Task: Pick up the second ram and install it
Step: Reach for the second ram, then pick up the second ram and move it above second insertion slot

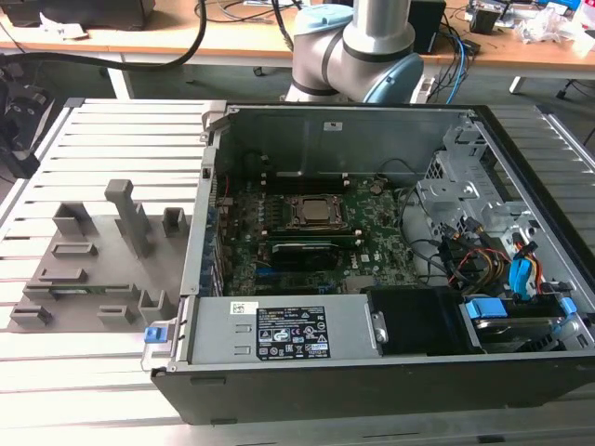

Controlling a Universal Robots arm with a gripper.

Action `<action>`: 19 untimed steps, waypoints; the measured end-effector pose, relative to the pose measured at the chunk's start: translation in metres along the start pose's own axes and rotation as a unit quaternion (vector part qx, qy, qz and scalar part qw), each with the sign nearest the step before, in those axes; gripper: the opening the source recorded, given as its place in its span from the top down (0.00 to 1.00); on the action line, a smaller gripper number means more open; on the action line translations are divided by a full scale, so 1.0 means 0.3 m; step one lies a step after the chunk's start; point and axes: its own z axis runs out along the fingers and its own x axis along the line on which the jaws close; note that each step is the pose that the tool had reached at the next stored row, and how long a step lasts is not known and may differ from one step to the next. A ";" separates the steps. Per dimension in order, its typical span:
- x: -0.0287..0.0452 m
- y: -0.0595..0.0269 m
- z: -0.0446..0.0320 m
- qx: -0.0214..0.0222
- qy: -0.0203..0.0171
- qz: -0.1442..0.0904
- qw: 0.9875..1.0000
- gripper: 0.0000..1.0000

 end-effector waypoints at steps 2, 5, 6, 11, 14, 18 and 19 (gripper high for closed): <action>0.000 0.000 0.000 0.000 0.000 0.000 1.000 0.89; -0.001 0.000 0.000 0.000 0.000 0.000 1.000 0.89; -0.001 0.000 0.000 0.000 0.000 -0.003 1.000 0.89; -0.001 0.000 0.000 -0.001 0.003 -0.061 0.998 0.89; 0.000 0.000 0.000 -0.002 0.004 -0.096 0.995 0.89; -0.001 0.000 0.000 -0.003 0.007 -0.145 0.989 0.89; 0.000 0.000 0.000 -0.003 0.007 -0.151 0.988 0.89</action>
